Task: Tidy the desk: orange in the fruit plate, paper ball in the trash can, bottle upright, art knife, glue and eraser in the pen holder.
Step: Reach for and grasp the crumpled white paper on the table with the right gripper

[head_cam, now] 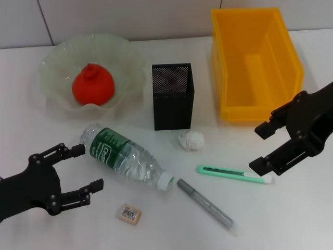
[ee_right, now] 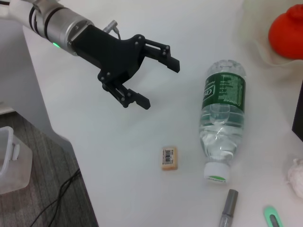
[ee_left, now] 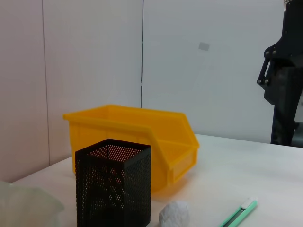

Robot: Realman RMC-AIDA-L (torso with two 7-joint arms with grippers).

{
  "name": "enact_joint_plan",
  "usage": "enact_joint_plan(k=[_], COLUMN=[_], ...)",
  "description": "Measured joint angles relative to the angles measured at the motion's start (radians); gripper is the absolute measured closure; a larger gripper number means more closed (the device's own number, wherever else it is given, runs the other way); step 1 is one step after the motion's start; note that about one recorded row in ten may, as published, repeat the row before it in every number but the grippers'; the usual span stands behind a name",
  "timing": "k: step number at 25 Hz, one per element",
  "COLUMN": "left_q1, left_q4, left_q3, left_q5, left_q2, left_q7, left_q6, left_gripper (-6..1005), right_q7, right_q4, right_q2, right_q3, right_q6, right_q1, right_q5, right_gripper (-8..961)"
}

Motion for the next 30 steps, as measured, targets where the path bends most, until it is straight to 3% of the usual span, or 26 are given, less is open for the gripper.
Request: enact_joint_plan(k=[5,10,13,16,18,20,21,22,25,27,30], left_q1=[0.0,0.002,0.002,0.001,0.0,0.0,0.0,0.0,0.0,-0.001,-0.004], left_q4=[0.0,0.0,0.0,0.0,0.001,0.002,0.002,0.002,0.0,-0.001,-0.003], left_q3=[-0.002,-0.004,-0.004,-0.004,-0.004,-0.005,-0.005,-0.005,-0.005,-0.005,-0.005], left_q5=[0.0,-0.001,-0.003,-0.005,-0.004,-0.002,-0.002,-0.003,-0.004,-0.003,-0.002], left_q2=[0.0,0.0,0.0,-0.004,-0.005,-0.005,-0.004,-0.004,-0.005,-0.006,-0.007], left_q7=[-0.001,-0.001,0.0,0.002,0.002,0.003,0.003,0.003,0.003,0.003,0.003], left_q6=[0.0,0.001,0.002,0.002,0.002,0.002,0.001,0.001,-0.002,-0.005,-0.006], left_gripper=[142,142,142,142,142,142,142,142,142,142,143], right_q7=[-0.003,0.091,0.147,0.196,0.198,0.198,0.198,0.198,0.18,0.15,0.121], right_q4=[0.0,-0.005,-0.001,0.096,0.12,0.157,0.198,0.198,0.23,0.233,0.23], right_q2=[-0.001,-0.017,-0.037,-0.061,-0.07,-0.093,-0.125,-0.125,-0.153,-0.153,-0.131], right_q3=[0.004,0.018,0.038,0.161,0.192,0.235,0.249,0.249,0.226,0.19,0.112], right_q6=[-0.001,-0.001,0.0,0.0,0.0,0.0,0.001,0.001,0.002,0.008,0.022], right_q1=[-0.006,0.03,0.074,0.169,0.191,0.223,0.245,0.245,0.261,0.264,0.256], right_q5=[-0.005,-0.055,-0.095,-0.142,-0.144,-0.144,-0.148,-0.148,-0.173,-0.197,-0.22], right_gripper=[205,207,209,210,211,212,212,213,214,215,216])
